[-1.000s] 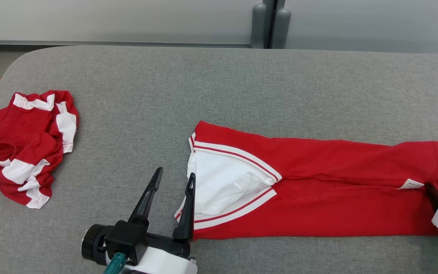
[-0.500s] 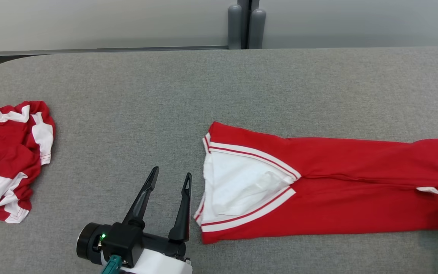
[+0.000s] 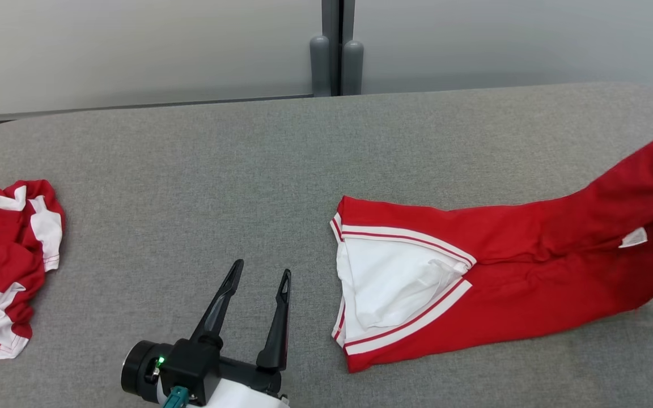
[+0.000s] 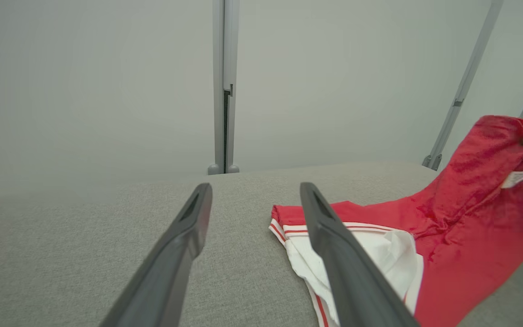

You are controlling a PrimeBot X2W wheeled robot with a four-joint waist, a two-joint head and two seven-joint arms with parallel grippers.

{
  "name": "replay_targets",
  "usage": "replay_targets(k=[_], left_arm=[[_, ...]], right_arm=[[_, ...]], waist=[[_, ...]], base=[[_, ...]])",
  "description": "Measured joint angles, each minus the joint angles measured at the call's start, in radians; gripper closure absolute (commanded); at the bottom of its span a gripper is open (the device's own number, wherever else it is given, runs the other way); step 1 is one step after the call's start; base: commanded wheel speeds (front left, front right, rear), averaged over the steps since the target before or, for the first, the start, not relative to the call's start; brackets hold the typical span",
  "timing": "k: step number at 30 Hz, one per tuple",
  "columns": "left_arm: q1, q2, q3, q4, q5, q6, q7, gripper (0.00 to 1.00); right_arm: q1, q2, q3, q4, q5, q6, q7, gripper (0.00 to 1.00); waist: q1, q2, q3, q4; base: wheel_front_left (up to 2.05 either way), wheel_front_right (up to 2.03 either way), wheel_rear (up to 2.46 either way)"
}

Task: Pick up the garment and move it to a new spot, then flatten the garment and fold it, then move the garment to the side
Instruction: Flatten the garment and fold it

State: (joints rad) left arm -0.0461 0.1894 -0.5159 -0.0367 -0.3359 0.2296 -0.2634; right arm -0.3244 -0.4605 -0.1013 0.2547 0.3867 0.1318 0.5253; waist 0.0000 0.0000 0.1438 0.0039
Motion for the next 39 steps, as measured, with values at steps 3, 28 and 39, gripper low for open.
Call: replay_targets(k=[3, 28, 39], left_arm=[[0.002, -0.011, -0.004, 0.005, 0.001, -0.007, 0.0, 0.0], [0.001, -0.079, 0.011, 0.045, 0.027, -0.075, 0.0, 0.0], [0.001, -0.103, 0.03, 0.061, 0.036, -0.093, 0.0, 0.0]], right_arm=[[0.042, 0.054, 0.065, -0.184, 0.019, 0.0, 0.061, 1.0], [0.053, 0.37, 0.306, -0.114, 0.009, -0.001, 0.047, 1.0], [0.038, 0.39, 0.34, -0.036, 0.031, -0.001, 0.036, 0.0]], waist=[[0.0, 0.0, -0.025, -0.004], [0.0, 0.0, -0.011, 0.186], [0.0, 0.0, -0.004, 0.214]], base=[[0.0, 0.0, 0.0], [0.0, 0.0, 0.0], [0.0, 0.0, 0.0]])
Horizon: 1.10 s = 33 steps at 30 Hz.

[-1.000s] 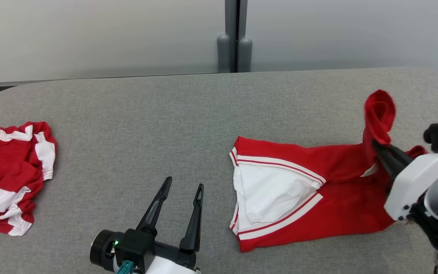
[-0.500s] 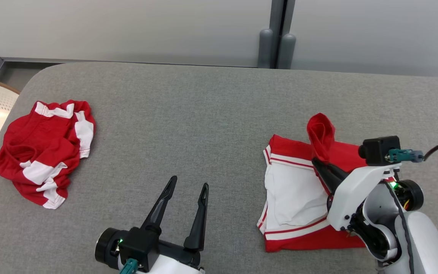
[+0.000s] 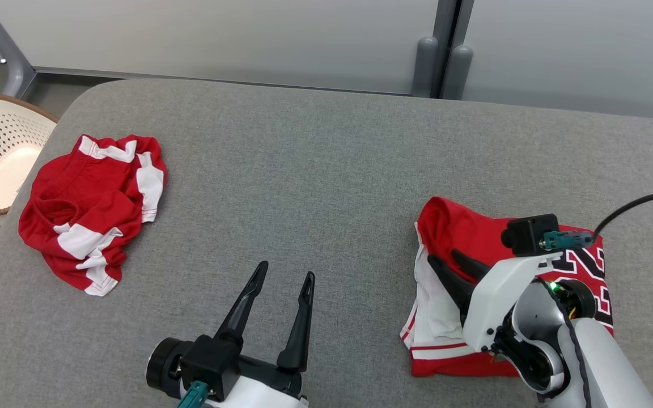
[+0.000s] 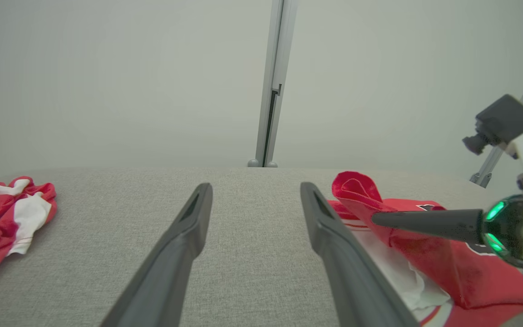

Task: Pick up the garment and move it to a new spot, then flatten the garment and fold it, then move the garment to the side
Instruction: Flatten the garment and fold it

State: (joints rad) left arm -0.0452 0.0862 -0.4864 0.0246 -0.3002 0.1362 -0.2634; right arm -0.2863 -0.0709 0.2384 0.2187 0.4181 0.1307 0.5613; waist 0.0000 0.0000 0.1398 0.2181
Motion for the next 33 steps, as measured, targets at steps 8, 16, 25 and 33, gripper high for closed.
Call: replay_targets(k=[8, 16, 25, 33], left_arm=[[0.005, -0.009, 0.028, 0.007, 0.002, -0.005, 0.0, 0.0], [0.021, -0.016, 0.051, -0.001, 0.006, -0.014, 0.0, 0.0], [0.083, -0.028, 0.118, -0.01, -0.014, -0.013, 0.0, 0.0], [0.161, -0.03, 0.226, -0.039, 0.014, -0.004, 0.0, 0.0]], right_arm=[[0.016, -0.053, -0.056, -0.174, 0.096, 0.0, -0.061, 0.0], [0.118, -0.221, -0.159, -0.225, -0.039, 0.0, -0.173, 0.0], [0.263, -0.225, -0.142, -0.162, -0.091, 0.0, -0.509, 0.0], [0.317, -0.155, -0.145, -0.043, -0.189, 0.0, -0.793, 0.0]], waist=[[0.0, 0.0, -0.017, -0.021], [0.0, 0.0, -0.05, -0.058], [0.0, 0.0, -0.113, -0.076], [0.0, 0.0, -0.171, -0.14]], base=[[0.0, 0.0, 0.0], [0.0, 0.0, 0.0], [0.0, 0.0, 0.0], [0.0, 0.0, 0.0]])
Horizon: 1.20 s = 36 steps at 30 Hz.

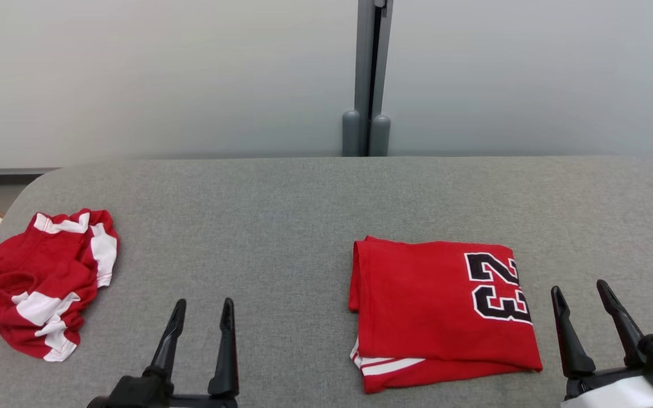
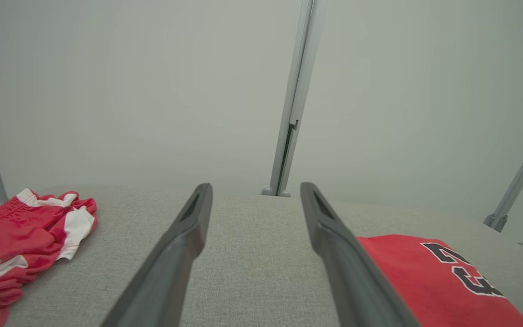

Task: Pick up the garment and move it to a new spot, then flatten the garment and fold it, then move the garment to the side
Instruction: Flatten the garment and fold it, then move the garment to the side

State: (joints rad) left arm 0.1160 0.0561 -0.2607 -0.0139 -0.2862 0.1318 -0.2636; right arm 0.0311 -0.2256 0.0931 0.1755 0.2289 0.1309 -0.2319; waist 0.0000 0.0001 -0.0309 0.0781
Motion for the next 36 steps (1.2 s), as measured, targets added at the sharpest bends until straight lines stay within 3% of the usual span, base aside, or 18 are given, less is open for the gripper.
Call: replay_targets(k=[6, 14, 36], left_arm=[[0.058, -0.001, 0.074, 0.009, 0.041, -0.022, 0.0, 0.0], [0.112, -0.004, 0.134, 0.039, 0.113, -0.078, -0.001, 0.0], [0.125, -0.007, 0.124, 0.031, 0.145, -0.059, -0.001, 0.0]], right_arm=[[0.041, 0.056, -0.039, -0.014, -0.057, 0.0, -0.028, 0.0], [0.118, 0.064, -0.024, -0.061, -0.09, 0.0, -0.029, 0.0], [0.121, 0.07, -0.005, -0.082, -0.091, 0.0, -0.029, 0.0]], waist=[[0.0, 0.0, -0.042, -0.04], [0.0, 0.0, -0.075, -0.066], [0.0, 0.0, -0.067, -0.067]], base=[[0.0, 0.0, 0.0], [0.0, 0.0, 0.0], [0.0, 0.0, 0.0]])
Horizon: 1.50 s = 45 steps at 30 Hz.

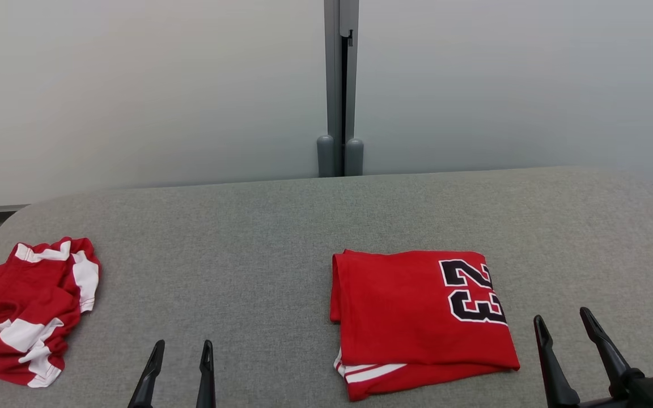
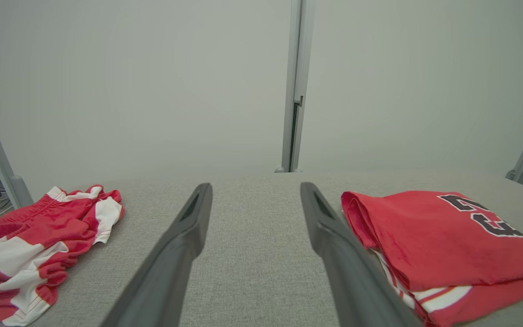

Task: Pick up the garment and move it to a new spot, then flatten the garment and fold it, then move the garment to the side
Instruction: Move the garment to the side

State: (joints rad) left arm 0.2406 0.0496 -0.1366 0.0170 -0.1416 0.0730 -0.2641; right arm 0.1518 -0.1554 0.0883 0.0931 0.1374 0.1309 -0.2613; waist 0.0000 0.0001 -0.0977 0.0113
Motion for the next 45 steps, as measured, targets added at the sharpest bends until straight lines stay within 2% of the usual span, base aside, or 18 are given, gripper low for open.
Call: replay_targets(k=[3, 5, 7, 11, 15, 16, 21, 27, 32, 34, 35, 38, 42, 45], left_arm=[[-0.004, 0.0, -0.005, -0.002, 0.003, 0.0, 0.0, 0.0], [-0.015, 0.0, -0.013, -0.002, 0.011, -0.004, 0.0, 0.0], [-0.033, 0.0, -0.022, -0.002, 0.017, -0.012, 0.0, 0.0], [-0.061, -0.001, -0.047, 0.003, 0.028, -0.022, 0.0, 0.0], [-0.086, 0.0, -0.068, 0.002, 0.035, -0.032, 0.0, 0.0], [-0.086, 0.0, -0.068, 0.002, 0.035, -0.032, 0.0, 0.0], [-0.12, -0.001, -0.095, -0.015, 0.027, -0.054, 0.0, 0.0], [-0.15, 0.0, -0.109, -0.023, 0.028, -0.064, 0.0, 0.0], [-0.174, -0.001, -0.119, -0.024, 0.027, -0.069, 0.0, 0.0], [-0.184, 0.0, -0.121, -0.024, 0.027, -0.069, 0.0, 0.0], [-0.189, -0.001, -0.123, -0.026, 0.027, -0.069, 0.0, 0.0], [-0.192, 0.0, -0.125, -0.026, 0.027, -0.067, 0.0, 0.0], [-0.196, 0.0, -0.129, -0.051, 0.038, -0.064, 0.0, 0.0], [-0.217, 0.0, -0.148, -0.09, 0.049, -0.064, 0.0, 0.0]], right_arm=[[-0.02, 0.002, 0.008, 0.04, 0.035, 0.0, -0.002, 0.0], [-0.044, 0.006, 0.012, 0.116, 0.093, 0.0, -0.002, 0.0], [-0.088, -0.024, 0.059, 0.198, 0.144, 0.0, 0.018, 0.0], [-0.218, -0.092, 0.144, 0.289, 0.365, 0.0, 0.148, 0.0], [-0.307, -0.18, 0.181, 0.329, 0.596, 0.0, 0.309, 0.0], [-0.307, -0.18, 0.181, 0.329, 0.596, 0.0, 0.309, 0.0], [-0.387, -0.264, 0.197, 0.354, 0.787, 0.0, 0.492, 0.0], [-0.443, -0.294, 0.224, 0.387, 0.915, 0.0, 0.645, 0.0], [-0.468, -0.296, 0.238, 0.425, 0.968, 0.0, 0.693, 0.0], [-0.48, -0.294, 0.248, 0.429, 0.985, 0.0, 0.706, 0.93], [-0.482, -0.292, 0.252, 0.428, 0.998, 0.0, 0.712, 1.0], [-0.485, -0.303, 0.276, 0.406, 1.006, 0.0, 0.709, 1.0], [-0.514, -0.339, 0.282, 0.376, 0.987, 0.0, 0.611, 1.0], [-0.544, -0.358, 0.298, 0.377, 0.987, 0.0, 0.586, 1.0]], waist=[[0.0, 0.0, 0.013, -0.001], [0.0, 0.0, 0.025, -0.001], [0.0, 0.0, 0.039, 0.0], [0.0, 0.0, 0.07, 0.006], [0.0, 0.0, 0.102, 0.022], [0.0, 0.0, 0.102, 0.022], [0.0, 0.0, 0.155, 0.043], [0.0, 0.0, 0.213, 0.068], [0.0, 0.0, 0.244, 0.084], [0.0, 0.0, 0.254, 0.089], [0.0, 0.0, 0.258, 0.092], [0.0, 0.0, 0.265, 0.094], [0.0, 0.0, 0.272, 0.084], [0.0, 0.0, 0.285, 0.075]], base=[[0.0, 0.0, 0.0], [0.0, 0.0, 0.0], [0.0, 0.0, 0.0], [0.0, 0.0, 0.0], [0.0, 0.0, 0.0], [0.0, 0.0, 0.0], [0.0, 0.0, 0.0], [0.0, 0.0, 0.0], [0.0, 0.0, 0.0], [0.0, 0.0, 0.0], [0.0, 0.0, 0.0], [0.0, 0.0, 0.0], [0.0, 0.0, 0.0], [0.0, 0.0, 0.0]])
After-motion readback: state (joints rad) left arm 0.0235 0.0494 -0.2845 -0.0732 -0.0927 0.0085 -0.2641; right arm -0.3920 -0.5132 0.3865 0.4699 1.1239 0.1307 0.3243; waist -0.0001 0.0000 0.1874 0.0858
